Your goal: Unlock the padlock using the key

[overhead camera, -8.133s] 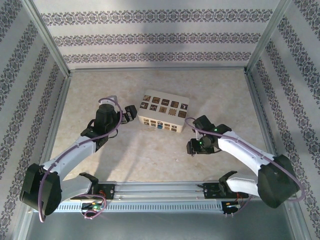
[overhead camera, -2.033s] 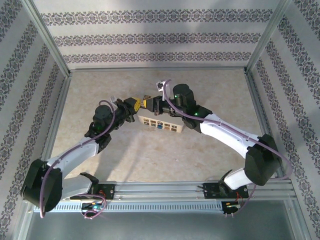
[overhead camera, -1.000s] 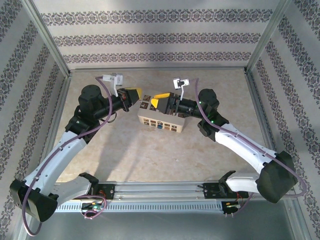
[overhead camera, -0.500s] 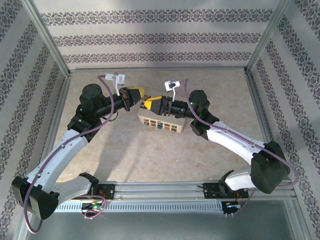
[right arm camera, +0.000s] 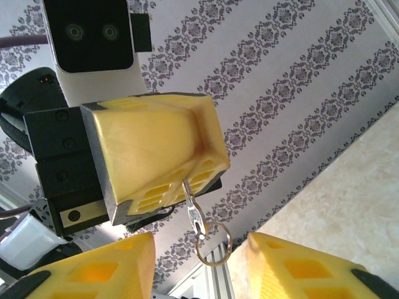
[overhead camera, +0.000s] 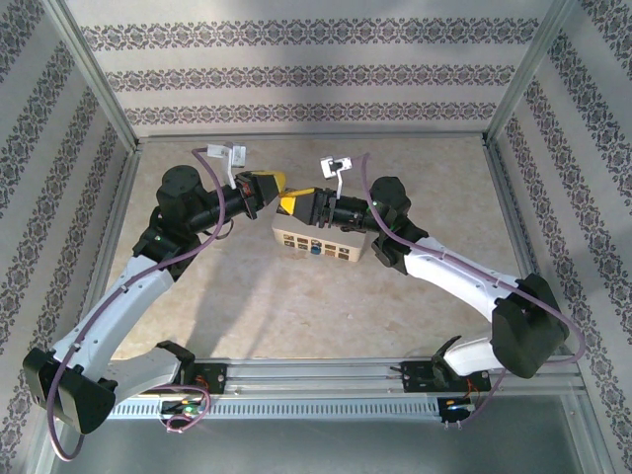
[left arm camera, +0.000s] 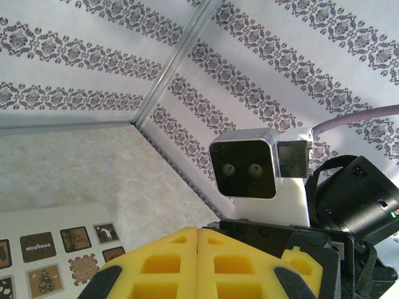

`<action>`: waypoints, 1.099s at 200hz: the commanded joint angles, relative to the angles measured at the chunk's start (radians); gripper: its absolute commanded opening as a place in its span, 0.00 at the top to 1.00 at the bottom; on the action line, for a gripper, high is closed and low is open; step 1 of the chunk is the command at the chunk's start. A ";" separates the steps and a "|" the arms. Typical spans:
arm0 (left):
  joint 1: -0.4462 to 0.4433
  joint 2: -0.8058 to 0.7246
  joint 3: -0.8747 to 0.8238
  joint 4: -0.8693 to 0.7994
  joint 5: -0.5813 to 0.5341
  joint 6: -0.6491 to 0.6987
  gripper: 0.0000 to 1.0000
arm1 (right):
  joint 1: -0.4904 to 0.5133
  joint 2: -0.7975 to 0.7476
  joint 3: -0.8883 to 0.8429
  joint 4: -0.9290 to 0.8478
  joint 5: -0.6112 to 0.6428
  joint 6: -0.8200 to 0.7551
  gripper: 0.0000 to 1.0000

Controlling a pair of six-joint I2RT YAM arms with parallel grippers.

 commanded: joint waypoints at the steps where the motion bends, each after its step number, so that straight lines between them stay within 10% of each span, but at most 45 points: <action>1: -0.010 0.001 0.002 0.042 0.023 -0.004 1.00 | 0.012 0.008 0.034 0.047 -0.012 0.013 0.60; 220: -0.010 -0.005 -0.020 0.039 0.014 0.000 1.00 | 0.012 0.020 0.044 0.046 0.000 0.026 0.91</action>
